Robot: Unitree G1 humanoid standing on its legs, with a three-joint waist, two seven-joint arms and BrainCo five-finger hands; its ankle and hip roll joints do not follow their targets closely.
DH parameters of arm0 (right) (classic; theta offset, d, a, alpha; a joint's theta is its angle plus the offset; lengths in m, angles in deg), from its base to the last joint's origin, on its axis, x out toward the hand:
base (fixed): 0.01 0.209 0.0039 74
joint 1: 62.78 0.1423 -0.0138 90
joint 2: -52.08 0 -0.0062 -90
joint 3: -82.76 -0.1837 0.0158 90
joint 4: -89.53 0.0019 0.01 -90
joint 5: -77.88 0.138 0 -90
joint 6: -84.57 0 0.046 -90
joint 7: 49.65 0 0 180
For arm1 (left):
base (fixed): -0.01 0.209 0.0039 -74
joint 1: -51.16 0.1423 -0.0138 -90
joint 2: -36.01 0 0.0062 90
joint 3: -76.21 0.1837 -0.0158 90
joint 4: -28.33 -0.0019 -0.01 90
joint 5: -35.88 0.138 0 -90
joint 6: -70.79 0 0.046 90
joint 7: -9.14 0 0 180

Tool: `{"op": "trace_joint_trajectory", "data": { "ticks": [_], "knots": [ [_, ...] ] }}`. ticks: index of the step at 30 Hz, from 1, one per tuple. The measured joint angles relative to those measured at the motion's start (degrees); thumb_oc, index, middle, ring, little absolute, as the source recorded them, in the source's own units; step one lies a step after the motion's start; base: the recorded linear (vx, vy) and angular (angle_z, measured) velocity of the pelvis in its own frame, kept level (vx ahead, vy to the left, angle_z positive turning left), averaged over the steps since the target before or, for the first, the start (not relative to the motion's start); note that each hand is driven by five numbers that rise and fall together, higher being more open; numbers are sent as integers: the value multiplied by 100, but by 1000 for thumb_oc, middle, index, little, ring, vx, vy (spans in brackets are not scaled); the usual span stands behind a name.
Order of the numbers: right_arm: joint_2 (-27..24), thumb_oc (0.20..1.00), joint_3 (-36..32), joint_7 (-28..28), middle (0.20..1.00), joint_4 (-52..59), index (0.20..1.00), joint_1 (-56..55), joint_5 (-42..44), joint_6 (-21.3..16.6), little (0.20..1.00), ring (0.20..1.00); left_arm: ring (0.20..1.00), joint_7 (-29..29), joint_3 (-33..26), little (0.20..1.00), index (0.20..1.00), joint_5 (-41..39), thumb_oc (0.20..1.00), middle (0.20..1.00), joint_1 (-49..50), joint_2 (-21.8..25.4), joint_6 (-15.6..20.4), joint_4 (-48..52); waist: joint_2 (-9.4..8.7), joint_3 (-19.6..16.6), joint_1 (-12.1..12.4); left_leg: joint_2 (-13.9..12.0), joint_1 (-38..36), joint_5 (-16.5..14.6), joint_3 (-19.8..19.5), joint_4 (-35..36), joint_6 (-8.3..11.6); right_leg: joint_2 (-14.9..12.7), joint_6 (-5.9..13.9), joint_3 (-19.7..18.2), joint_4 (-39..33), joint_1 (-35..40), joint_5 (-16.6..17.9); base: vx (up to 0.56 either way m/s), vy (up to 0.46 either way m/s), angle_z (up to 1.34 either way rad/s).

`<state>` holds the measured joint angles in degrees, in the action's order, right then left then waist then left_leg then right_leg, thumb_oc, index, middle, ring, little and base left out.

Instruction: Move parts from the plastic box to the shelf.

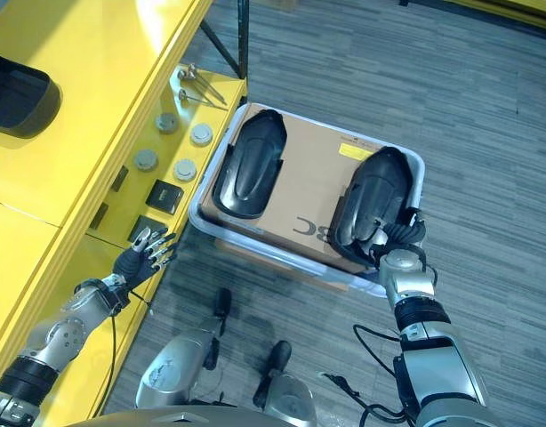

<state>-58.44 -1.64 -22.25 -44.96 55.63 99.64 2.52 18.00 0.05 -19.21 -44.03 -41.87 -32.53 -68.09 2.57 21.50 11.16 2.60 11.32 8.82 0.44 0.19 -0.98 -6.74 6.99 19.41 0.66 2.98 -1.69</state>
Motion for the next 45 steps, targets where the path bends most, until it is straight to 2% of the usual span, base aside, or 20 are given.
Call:
{"op": "trace_joint_trajectory", "data": {
  "ticks": [4,16,17,18,19,23,39,43,45],
  "knots": [
    [7,1000,1,16,1000,-150,1000,204,114,1,1000,1000,1000,-12,30,1000,1000,-98,1000,1000,-130,-9,44,-62,77,132,3,-3,93,34,-15,0,-9,-2,5,1,72,-113,-20,-7,5,1],
    [5,1000,-1,76,1000,-400,1000,430,439,-49,1000,1000,1000,-103,146,1000,1000,-106,1000,1000,-290,-5,149,-159,71,301,42,17,209,100,-34,-4,-68,-34,17,12,254,-301,-104,-8,0,0],
    [5,824,-1,80,824,-418,824,488,503,-50,824,824,1000,-103,176,1000,1000,-106,1000,1000,-319,-5,174,-159,74,342,38,17,208,103,-39,-6,-67,-47,19,13,285,-311,-118,0,0,0],
    [5,351,0,82,351,-440,351,564,520,-50,351,351,1000,-103,206,1000,1000,-107,1000,1000,-336,-6,210,-159,78,393,33,15,208,97,-40,-6,-53,-48,18,12,299,-321,-122,0,0,0],
    [5,200,0,82,200,-444,200,593,568,-53,200,200,1000,-104,209,1000,1000,-107,1000,1000,-331,-6,211,-159,75,428,33,15,208,92,-41,-6,-46,-51,18,12,308,-321,-123,0,0,0],
    [7,200,0,96,200,-456,200,606,818,-93,200,200,1000,-105,206,1000,1000,-107,1000,1000,-348,-6,224,-159,74,429,43,19,208,99,-42,-6,-55,-56,23,14,317,-323,-128,0,0,0],
    [31,200,0,147,200,-711,200,612,945,-150,200,200,1000,-101,206,1000,1000,-108,1000,1000,-363,-6,228,-160,78,427,18,23,164,123,-26,-6,-89,-72,23,9,325,-293,-129,0,0,0],
    [32,200,-18,150,200,-484,200,555,940,-163,200,200,1000,-93,200,1000,1000,-110,1000,1000,-347,-6,228,-144,79,426,-11,28,47,121,-18,5,-88,-79,23,7,306,-178,-129,0,0,0],
    [25,200,-21,148,200,380,200,273,924,-185,200,200,1000,-92,131,1000,1000,-132,1000,1000,-249,-4,225,-1,81,423,-55,38,-153,98,-5,79,-58,-80,24,6,233,13,-119,25,19,-1]
  ]
}}
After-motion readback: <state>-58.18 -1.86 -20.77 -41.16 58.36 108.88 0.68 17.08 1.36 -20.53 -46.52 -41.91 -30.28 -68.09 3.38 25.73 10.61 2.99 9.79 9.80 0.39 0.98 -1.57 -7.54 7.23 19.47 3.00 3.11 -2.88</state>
